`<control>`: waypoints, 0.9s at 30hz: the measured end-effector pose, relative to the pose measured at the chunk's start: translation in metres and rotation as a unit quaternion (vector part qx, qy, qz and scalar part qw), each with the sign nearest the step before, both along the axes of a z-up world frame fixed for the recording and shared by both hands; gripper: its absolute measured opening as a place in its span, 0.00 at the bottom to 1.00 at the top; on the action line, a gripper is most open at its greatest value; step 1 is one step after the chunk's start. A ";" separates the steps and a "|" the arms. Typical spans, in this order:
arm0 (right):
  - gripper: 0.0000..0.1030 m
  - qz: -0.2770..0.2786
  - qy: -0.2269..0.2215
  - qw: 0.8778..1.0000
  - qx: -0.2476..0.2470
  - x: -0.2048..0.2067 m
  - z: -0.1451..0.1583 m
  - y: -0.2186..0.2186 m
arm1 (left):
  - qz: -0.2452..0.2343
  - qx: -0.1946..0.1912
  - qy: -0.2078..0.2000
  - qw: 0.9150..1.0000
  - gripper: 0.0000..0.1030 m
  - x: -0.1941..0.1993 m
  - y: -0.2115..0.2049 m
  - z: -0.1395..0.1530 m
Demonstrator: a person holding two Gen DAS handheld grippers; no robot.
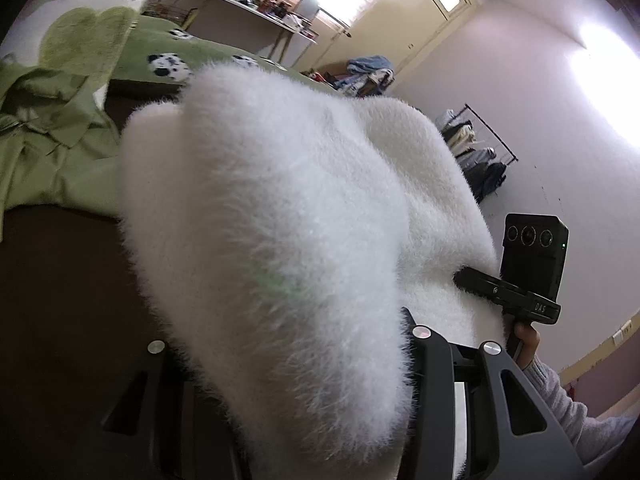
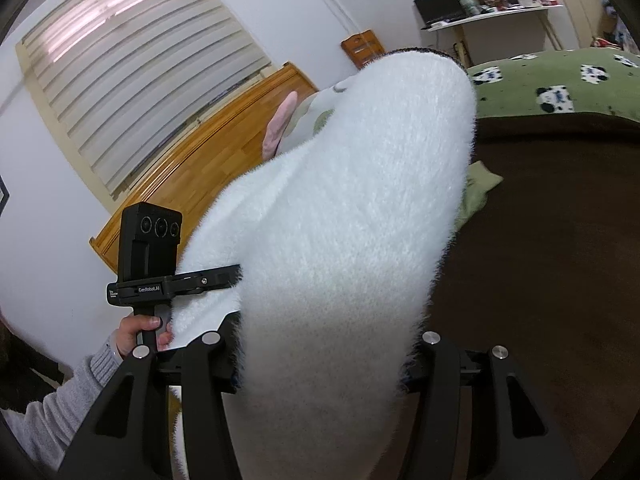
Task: Fold large clothes
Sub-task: 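Carry the white cardigan bundle with the right tool toward the clothes stack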
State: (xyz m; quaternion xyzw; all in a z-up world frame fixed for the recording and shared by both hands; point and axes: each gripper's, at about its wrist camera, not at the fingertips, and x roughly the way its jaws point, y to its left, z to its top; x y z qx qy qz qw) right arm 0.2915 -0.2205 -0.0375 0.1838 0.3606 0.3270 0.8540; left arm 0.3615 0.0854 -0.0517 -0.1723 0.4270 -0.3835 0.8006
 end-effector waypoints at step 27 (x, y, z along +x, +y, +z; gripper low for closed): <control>0.51 -0.223 0.000 0.975 -0.021 -0.190 0.019 -0.340 | -0.211 -0.012 0.003 0.977 0.43 -0.007 -0.368 0.013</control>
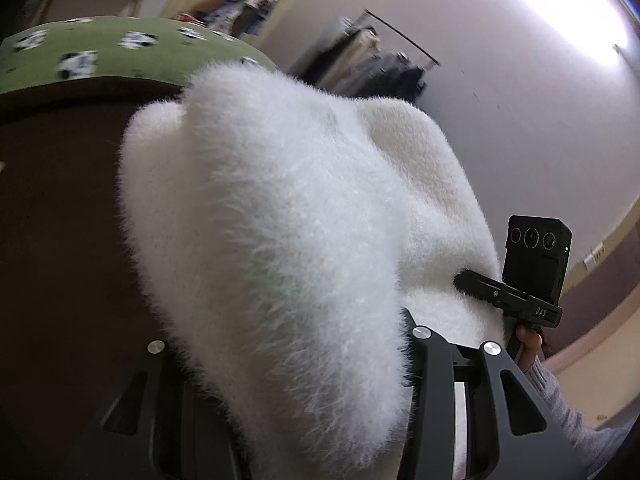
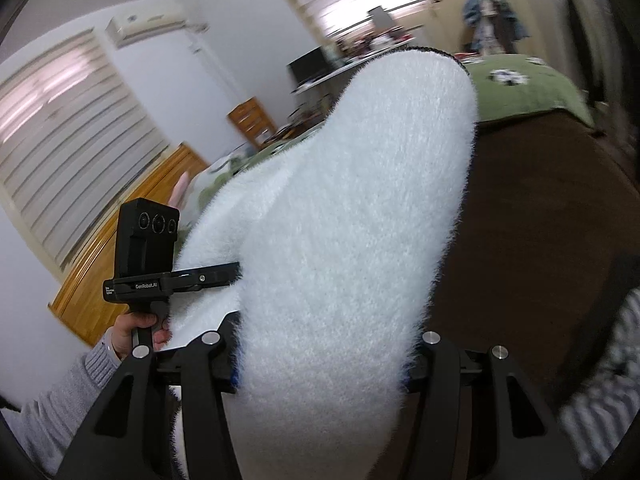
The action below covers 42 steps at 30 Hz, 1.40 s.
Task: Fold large clothes
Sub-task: 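Carry the white cardigan bundle with the right tool toward the clothes stack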
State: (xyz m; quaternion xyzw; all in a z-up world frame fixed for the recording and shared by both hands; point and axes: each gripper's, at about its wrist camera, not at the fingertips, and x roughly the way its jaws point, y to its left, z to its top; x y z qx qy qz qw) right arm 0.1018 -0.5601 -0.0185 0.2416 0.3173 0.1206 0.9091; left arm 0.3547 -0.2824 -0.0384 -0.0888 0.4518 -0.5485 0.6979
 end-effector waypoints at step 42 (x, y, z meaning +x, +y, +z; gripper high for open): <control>0.57 -0.260 0.029 0.959 0.111 -0.233 -0.119 -0.288 | -0.216 0.088 0.035 0.972 0.58 -0.120 -0.370 -0.073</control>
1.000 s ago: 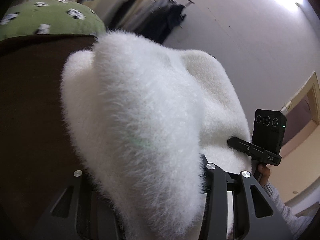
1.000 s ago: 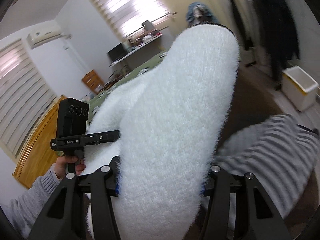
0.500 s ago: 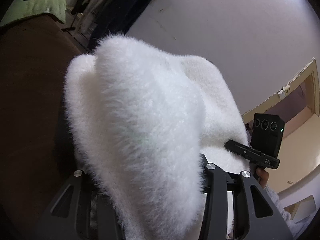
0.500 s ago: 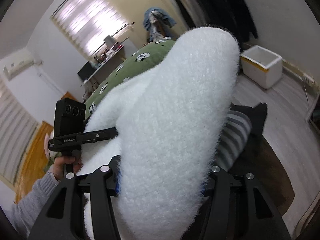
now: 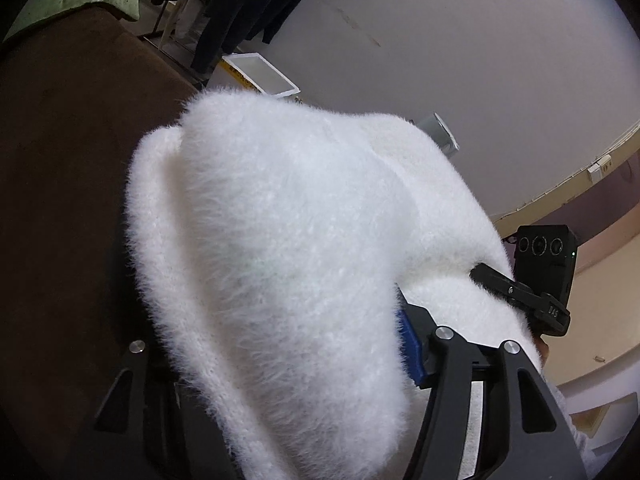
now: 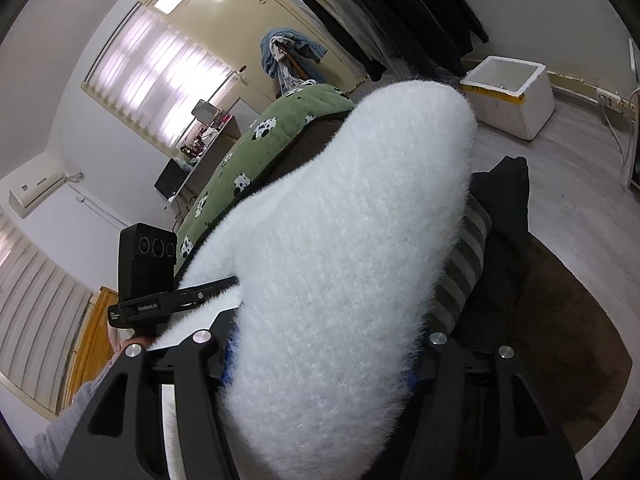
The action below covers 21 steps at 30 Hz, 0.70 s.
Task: Fold large clothes
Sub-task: 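Carry the white cardigan bundle with the right tool toward the clothes stack, then lower the bundle onto the striped clothes stack and open the right tool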
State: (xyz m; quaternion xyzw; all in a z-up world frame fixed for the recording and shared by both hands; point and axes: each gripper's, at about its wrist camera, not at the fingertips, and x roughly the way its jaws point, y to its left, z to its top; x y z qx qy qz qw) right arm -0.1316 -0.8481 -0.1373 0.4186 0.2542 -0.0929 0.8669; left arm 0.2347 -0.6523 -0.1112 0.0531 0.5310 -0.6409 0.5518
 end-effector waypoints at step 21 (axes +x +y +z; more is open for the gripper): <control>0.69 -0.024 0.044 0.999 -0.019 -0.004 0.016 0.014 | 0.110 -0.028 0.015 0.993 0.94 0.022 0.031 0.032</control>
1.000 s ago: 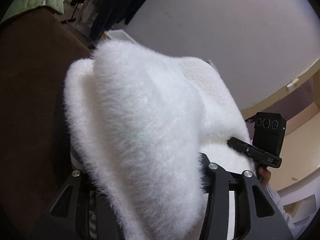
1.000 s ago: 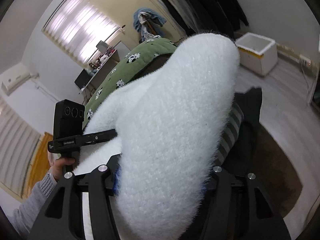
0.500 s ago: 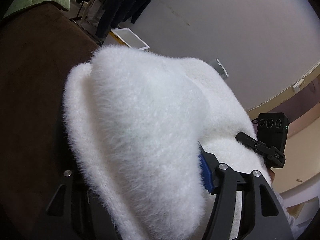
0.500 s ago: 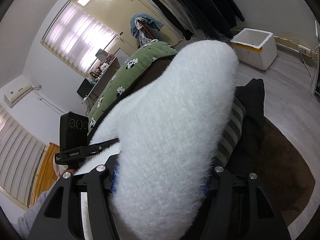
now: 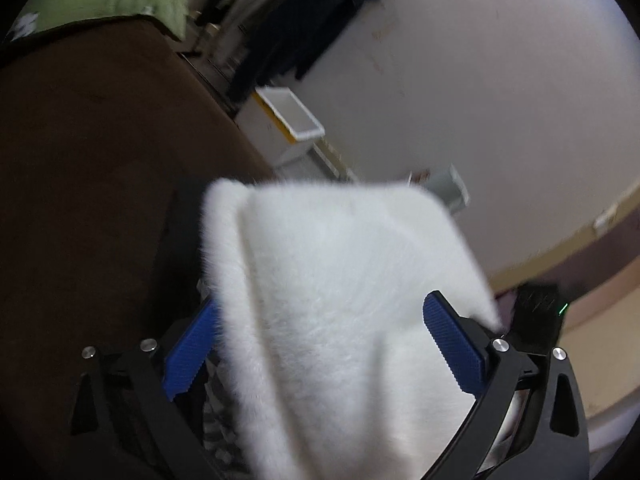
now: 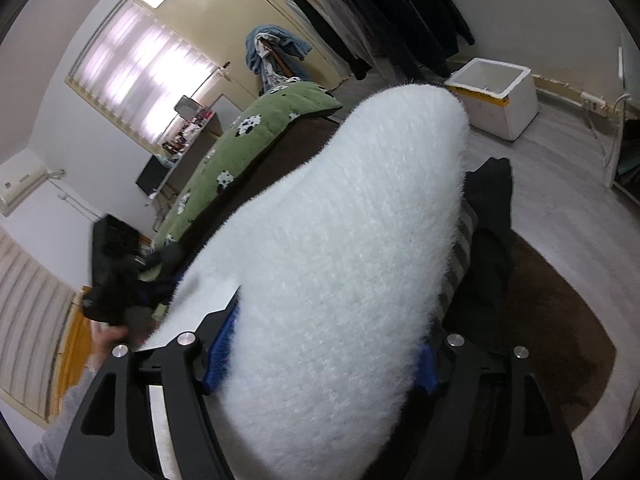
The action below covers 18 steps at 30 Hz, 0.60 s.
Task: Fold large clothes
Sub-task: 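Lower the bundle onto the striped clothes stack and open the right tool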
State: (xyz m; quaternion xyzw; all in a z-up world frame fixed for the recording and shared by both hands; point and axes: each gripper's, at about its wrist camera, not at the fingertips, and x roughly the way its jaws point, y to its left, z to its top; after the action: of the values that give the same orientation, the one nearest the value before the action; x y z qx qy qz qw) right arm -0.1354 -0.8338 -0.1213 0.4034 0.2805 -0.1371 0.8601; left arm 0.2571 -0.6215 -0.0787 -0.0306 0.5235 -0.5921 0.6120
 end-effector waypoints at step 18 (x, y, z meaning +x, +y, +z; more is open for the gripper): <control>0.93 0.012 0.084 0.985 -0.153 -0.032 0.064 0.045 | -0.021 0.052 -0.310 0.949 0.94 -0.117 0.019 0.084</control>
State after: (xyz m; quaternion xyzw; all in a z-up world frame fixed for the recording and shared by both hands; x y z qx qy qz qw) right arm -0.1676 -0.7887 -0.0577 0.2509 0.3323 -0.2010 0.8867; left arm 0.1402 -0.6022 0.0057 0.1976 0.3384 -0.5566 0.7325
